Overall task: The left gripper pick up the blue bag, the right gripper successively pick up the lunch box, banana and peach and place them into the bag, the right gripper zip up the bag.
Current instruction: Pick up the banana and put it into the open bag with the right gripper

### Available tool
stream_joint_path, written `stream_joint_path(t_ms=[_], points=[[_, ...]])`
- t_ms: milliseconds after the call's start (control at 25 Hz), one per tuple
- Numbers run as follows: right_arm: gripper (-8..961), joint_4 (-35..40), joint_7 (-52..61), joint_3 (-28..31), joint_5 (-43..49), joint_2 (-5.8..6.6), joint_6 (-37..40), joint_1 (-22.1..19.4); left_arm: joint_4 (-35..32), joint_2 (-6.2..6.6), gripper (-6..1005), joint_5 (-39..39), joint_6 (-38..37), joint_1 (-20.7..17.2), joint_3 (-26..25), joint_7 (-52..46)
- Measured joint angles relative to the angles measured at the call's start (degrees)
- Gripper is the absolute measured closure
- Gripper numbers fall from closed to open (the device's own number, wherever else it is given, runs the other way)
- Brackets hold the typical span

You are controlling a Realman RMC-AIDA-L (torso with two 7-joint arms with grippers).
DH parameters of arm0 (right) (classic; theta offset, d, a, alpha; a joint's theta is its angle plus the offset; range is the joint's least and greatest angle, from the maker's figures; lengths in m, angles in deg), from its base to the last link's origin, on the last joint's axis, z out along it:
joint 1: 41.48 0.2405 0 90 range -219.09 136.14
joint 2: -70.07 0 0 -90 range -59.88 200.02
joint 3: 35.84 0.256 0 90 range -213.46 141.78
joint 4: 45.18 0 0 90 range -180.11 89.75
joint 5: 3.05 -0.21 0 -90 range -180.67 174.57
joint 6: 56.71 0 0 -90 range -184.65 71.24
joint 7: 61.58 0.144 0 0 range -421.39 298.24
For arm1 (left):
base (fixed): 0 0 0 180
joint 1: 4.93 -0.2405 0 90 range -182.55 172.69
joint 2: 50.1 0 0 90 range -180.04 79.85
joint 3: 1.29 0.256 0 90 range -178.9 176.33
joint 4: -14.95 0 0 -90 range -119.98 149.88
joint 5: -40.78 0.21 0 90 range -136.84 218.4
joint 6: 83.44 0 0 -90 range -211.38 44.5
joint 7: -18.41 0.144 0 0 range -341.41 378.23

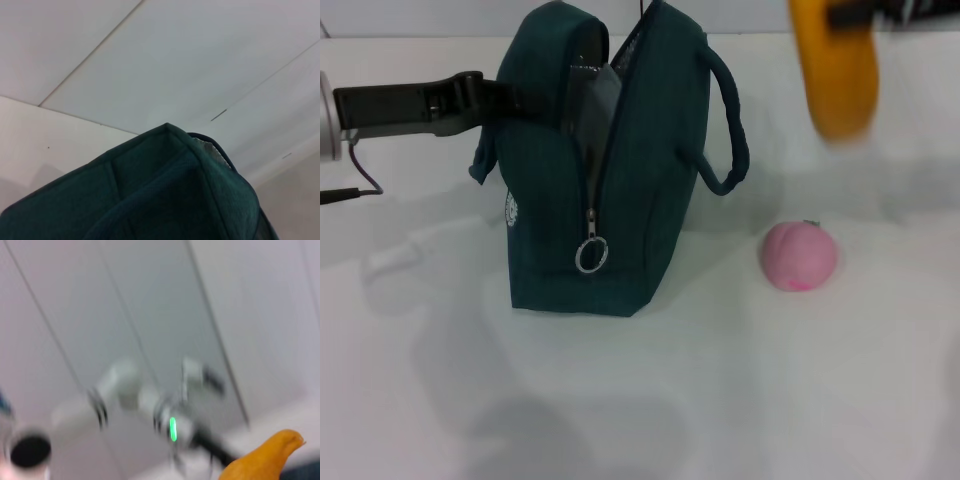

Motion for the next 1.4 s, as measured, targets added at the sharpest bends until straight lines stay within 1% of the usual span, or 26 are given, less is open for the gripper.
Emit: stream_joint_path(t_ms=[120, 200, 240, 360, 440, 520, 640, 680, 720, 800, 880, 1080, 1400], points=[[503, -4.4, -3.4, -0.5, -10.3, 0.51, -3.7, -3.2, 0.0, -0.14, 962, -0.3, -0.3, 0.2, 0.0, 0.0], [502, -9.2, -7.4, -0.5, -15.2, 0.1, -5.2, -4.2, 0.0, -0.19, 962, -0.8, -0.7, 0.2, 0.0, 0.0], [502, -11.0, -8.6, -0.5, -16.1, -0.19, -5.5, -4.3, 0.0, -0.19, 962, -1.1, -0.9, 0.2, 0.0, 0.0], [502, -21.0, -16.2, -0.4, -20.3, -1.51, -7.7, -4.5, 0.0, -0.38, 962, -1.3, -1.0, 0.2, 0.0, 0.1], [502, -26.1, -20.7, -0.3, -21.3, -2.27, -9.1, -4.1, 0.0, -0.53, 962, -1.3, -1.0, 0.2, 0.1, 0.1], [502, -29.7, -25.3, -0.4, -21.3, -3.31, -10.7, -3.6, 0.0, -0.57, 962, -1.4, -1.0, 0.2, 0.1, 0.2], [502, -32.1, -30.4, -1.0, -21.6, -5.1, -12.5, -3.3, 0.0, -0.54, 962, -1.4, -1.1, 0.2, 0.1, 0.2], [502, -32.1, -30.4, -1.0, -21.6, -5.1, -12.5, -3.3, 0.0, -0.53, 962, -1.4, -1.1, 0.2, 0.1, 0.2], [502, -36.0, -34.3, -2.6, -23.6, -5.81, -13.5, -2.7, 0.0, -0.53, 962, -1.4, -1.1, 0.2, 0.2, 0.2], [502, -42.2, -38.6, -5.6, -27.3, -5.73, -14.6, -1.1, 0.0, -0.55, 962, -1.4, -1.1, 0.2, 0.6, 0.2], [502, -45.1, -40.8, -8.0, -29.3, -5.69, -16.4, -0.2, 0.0, -0.6, 962, -1.5, -1.2, 0.2, 0.9, 0.4], [502, -48.1, -42.3, -13.2, -31.1, -5.94, -19.8, 0.7, 0.0, -0.82, 962, -1.6, -1.2, 0.2, 1.1, 0.9], [502, -55.3, -41.8, -13.5, -31.9, -5.99, -20.7, -0.4, 0.0, -0.87, 962, -1.6, -0.8, -0.5, 0.4, 0.9]])
